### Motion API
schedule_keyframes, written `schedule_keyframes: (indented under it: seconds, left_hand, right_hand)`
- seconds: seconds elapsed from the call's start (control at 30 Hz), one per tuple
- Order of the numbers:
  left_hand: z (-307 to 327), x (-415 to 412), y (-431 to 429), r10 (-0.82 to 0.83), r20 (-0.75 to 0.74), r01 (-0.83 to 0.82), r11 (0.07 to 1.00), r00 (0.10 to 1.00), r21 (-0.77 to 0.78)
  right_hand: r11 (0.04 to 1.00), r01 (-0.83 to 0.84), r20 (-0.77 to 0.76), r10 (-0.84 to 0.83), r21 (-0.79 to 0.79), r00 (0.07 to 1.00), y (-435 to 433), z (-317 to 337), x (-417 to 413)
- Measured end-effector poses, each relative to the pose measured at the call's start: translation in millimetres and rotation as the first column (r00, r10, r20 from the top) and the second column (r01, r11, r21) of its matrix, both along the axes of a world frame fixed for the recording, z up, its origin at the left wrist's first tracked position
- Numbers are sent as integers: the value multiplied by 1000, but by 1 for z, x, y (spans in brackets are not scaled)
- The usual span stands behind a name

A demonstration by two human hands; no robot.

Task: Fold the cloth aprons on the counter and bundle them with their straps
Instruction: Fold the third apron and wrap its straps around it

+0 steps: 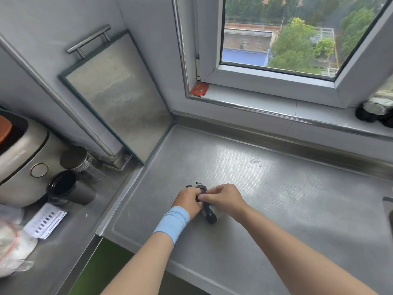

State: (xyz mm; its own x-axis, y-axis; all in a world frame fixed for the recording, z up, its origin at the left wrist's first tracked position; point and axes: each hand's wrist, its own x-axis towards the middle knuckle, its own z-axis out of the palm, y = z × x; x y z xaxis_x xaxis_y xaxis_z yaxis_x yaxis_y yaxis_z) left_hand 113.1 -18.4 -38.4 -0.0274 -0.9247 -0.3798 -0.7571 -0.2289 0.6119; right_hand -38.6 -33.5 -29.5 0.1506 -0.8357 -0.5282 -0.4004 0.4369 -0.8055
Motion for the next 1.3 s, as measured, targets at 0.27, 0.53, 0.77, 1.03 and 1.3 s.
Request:
schedule_keyframes:
  seconds: [0.27, 0.53, 0.77, 1.03, 1.3]
  left_hand:
    - [-2, 12, -11, 111, -263, -51, 973, 958, 223]
    - [-5, 5, -9, 230, -385, -133, 956, 894, 262]
    - [-9, 5, -12, 157, -233, -122, 980, 960, 159]
    - [-13, 5, -18, 277, 30, -279, 955, 960, 98]
    - [1, 17, -4, 622, -398, -423, 767, 674, 483]
  right_hand:
    - [977, -74, -177, 38, -202, 983, -3, -2, 0]
    - [909, -263, -261, 182, -323, 948, -5, -10, -1]
    - [930, -276, -241, 218, -244, 946, -19, -12, -8]
    - [950, -224, -162, 191, -219, 968, -23, -17, -12]
    - [971, -50, -49, 39, -232, 998, -4, 0, 12]
